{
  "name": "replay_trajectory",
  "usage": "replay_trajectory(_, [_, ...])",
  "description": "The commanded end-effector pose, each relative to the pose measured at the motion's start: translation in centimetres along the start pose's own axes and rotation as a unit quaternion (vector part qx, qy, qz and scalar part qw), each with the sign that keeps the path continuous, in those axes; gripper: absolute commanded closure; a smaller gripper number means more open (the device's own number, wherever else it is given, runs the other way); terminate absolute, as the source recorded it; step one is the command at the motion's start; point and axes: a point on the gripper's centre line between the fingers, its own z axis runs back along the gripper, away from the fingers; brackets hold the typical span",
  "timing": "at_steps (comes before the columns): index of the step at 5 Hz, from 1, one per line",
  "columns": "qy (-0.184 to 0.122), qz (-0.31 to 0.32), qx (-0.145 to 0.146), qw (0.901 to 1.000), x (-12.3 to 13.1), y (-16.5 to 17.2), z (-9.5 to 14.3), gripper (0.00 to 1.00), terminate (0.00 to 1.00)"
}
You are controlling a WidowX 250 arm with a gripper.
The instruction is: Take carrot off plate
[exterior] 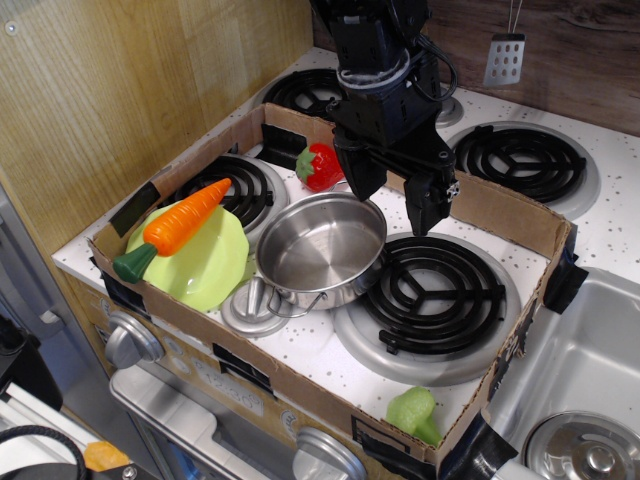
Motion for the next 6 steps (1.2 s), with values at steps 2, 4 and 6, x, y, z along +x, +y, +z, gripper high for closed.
replay_trajectory(2, [0.014,0.01,0.048,0.9987,-0.1,1.1,1.9,0.0,0.0])
replay_trajectory(4, [0.018,0.03,0.122,0.9919,-0.7,3.2,5.9,0.0,0.0])
replay_trajectory(6, [0.001,0.102,0.181,0.9781,-3.9,6.5,5.3,0.0,0.0])
